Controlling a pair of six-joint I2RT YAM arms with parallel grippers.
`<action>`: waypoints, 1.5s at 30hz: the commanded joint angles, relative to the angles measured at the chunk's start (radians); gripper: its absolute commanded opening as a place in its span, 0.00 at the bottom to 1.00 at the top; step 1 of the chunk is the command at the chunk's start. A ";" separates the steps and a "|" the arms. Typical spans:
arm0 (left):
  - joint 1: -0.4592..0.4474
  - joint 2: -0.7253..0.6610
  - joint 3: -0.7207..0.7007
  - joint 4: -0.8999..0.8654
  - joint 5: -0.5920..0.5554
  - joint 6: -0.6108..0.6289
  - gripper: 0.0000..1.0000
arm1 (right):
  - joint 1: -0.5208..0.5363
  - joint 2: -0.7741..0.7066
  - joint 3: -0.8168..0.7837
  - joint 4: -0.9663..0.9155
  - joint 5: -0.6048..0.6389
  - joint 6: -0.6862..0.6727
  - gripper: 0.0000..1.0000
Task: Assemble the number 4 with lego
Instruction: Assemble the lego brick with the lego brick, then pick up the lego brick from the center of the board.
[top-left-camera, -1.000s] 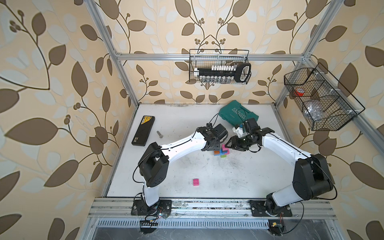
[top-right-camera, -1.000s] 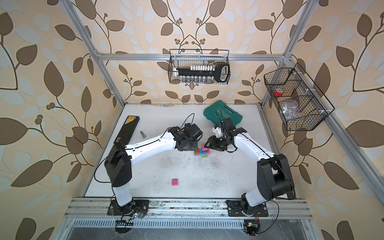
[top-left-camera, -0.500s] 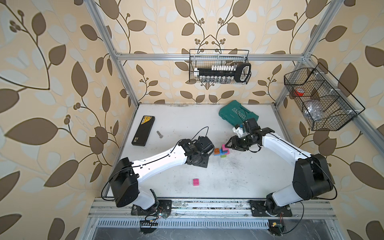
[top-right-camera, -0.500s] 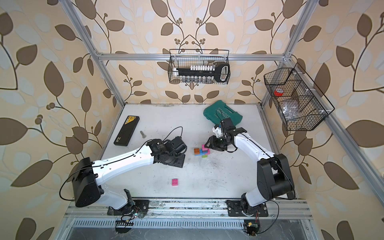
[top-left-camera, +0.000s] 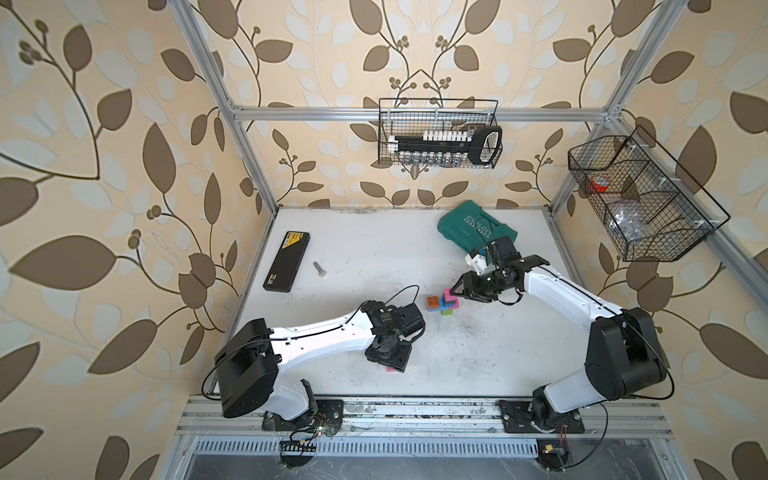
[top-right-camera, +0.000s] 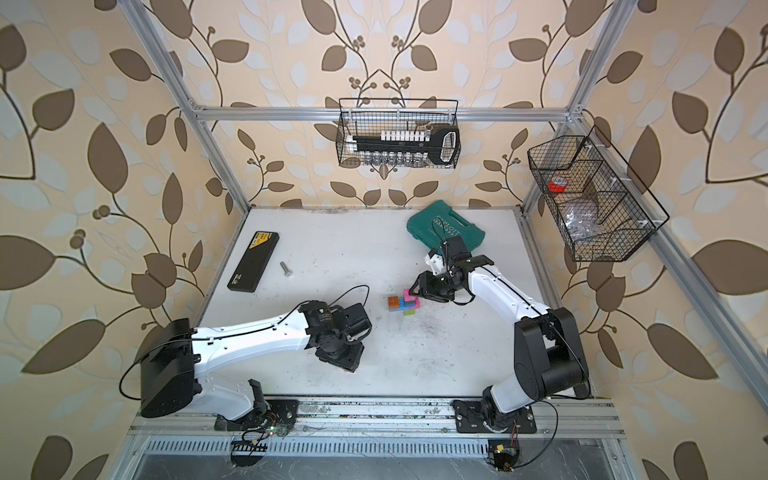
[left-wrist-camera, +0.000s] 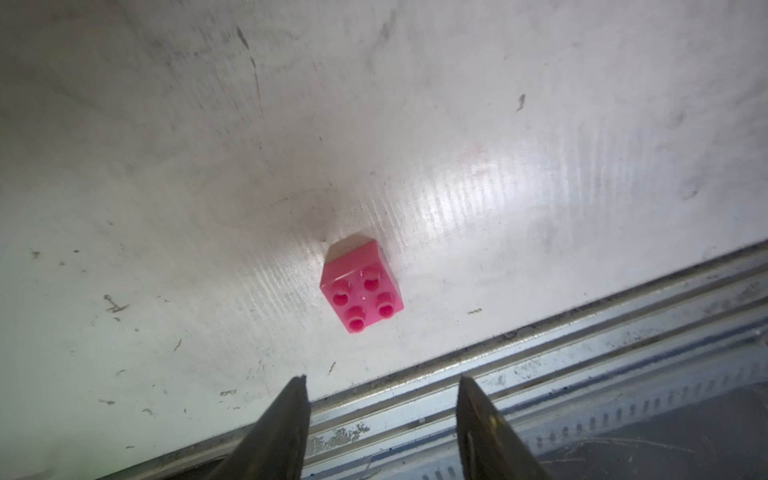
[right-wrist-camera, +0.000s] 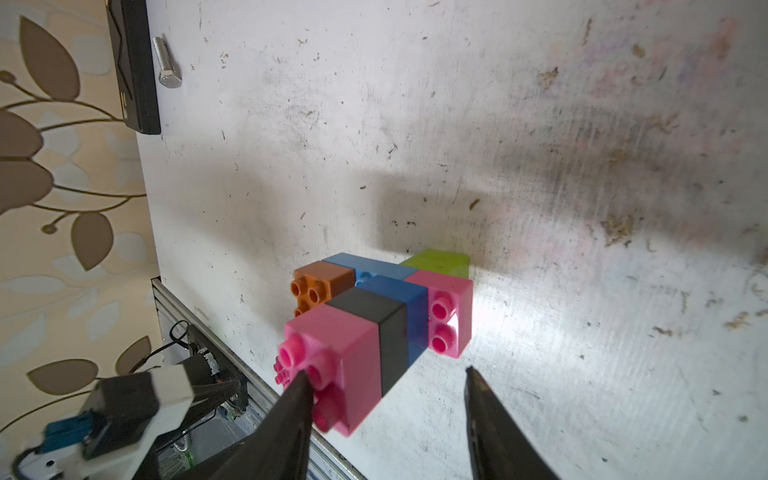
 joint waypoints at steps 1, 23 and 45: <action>-0.005 0.062 0.019 0.012 0.050 -0.127 0.56 | -0.007 0.023 -0.046 -0.076 0.074 -0.019 0.53; -0.002 0.219 0.114 -0.077 -0.099 -0.187 0.57 | -0.026 0.016 -0.044 -0.083 0.068 -0.039 0.53; 0.012 0.285 0.127 -0.052 -0.052 -0.143 0.37 | -0.034 0.007 -0.044 -0.083 0.064 -0.040 0.53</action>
